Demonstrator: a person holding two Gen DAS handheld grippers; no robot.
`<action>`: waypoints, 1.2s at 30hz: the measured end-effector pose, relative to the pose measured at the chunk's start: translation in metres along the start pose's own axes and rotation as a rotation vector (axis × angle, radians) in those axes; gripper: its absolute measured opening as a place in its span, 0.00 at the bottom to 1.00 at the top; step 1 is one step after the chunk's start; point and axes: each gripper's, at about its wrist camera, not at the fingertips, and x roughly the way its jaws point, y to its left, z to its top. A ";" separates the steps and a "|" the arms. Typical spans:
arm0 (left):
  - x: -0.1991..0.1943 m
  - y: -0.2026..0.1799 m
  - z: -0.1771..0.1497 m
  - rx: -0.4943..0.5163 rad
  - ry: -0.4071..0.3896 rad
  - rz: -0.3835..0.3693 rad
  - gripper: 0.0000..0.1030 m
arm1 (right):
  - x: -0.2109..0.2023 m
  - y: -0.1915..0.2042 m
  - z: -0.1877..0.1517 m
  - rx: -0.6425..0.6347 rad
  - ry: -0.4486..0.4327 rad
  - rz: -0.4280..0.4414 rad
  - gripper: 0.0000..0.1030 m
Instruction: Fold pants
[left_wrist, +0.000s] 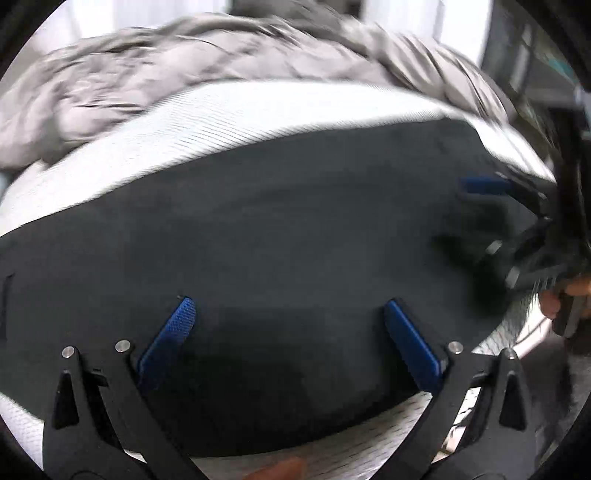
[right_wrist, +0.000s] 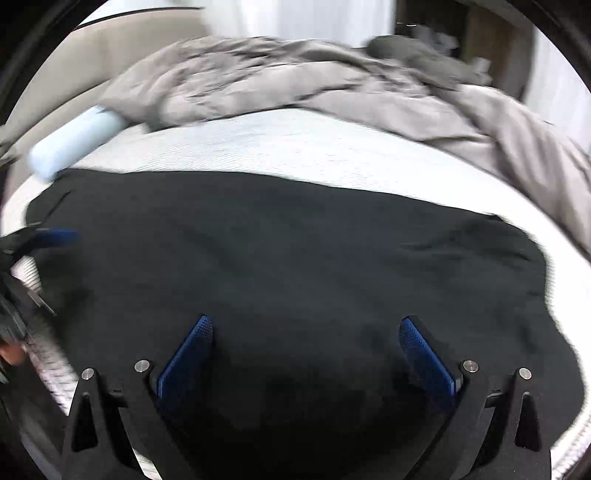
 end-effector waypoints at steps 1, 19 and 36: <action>0.007 -0.010 -0.003 0.028 0.005 0.012 0.99 | 0.007 0.009 -0.003 -0.048 0.033 0.009 1.00; 0.011 0.006 -0.016 0.069 -0.071 -0.042 1.00 | -0.052 -0.165 -0.050 0.319 -0.037 -0.618 1.00; 0.012 0.006 -0.013 0.066 -0.056 -0.034 1.00 | -0.043 -0.069 -0.066 -0.006 0.017 -0.236 1.00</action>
